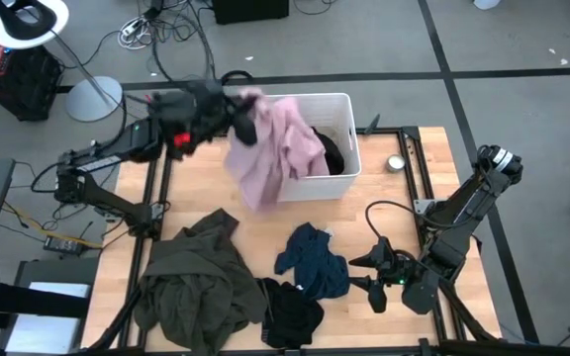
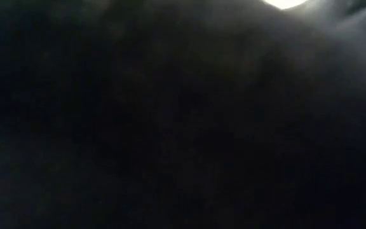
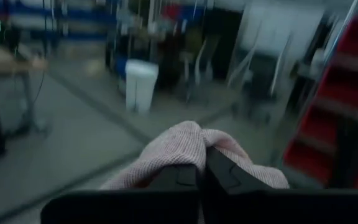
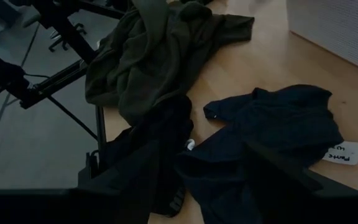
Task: Sort clothes
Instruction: Put the pink shirt into the white bin
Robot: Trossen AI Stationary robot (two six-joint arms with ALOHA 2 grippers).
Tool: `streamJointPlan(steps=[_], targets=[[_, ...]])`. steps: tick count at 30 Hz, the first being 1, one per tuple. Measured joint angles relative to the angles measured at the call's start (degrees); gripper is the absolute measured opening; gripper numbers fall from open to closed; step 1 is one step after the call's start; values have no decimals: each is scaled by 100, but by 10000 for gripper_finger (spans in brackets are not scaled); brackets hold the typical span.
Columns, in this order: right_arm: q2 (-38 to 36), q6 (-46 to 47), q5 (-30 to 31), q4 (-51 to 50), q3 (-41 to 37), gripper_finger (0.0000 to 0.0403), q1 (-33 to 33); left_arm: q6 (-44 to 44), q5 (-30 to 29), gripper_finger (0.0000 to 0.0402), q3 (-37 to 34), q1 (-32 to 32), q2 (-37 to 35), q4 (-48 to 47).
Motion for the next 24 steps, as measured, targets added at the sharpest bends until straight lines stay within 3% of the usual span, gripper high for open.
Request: streamJointPlan(steps=[3, 14, 19, 24], targets=[[2, 0, 0, 19, 0, 229, -2, 245, 398, 0, 185, 370, 200, 735], [2, 0, 28, 186, 0, 229, -2, 151, 2360, 0, 1539, 1160, 1507, 1457], [2, 0, 37, 198, 0, 229, -2, 160, 2597, 0, 2462, 1336, 1974, 1205], [2, 1, 46, 224, 0, 229, -2, 386, 2749, 0, 3031, 1393, 2163, -24]])
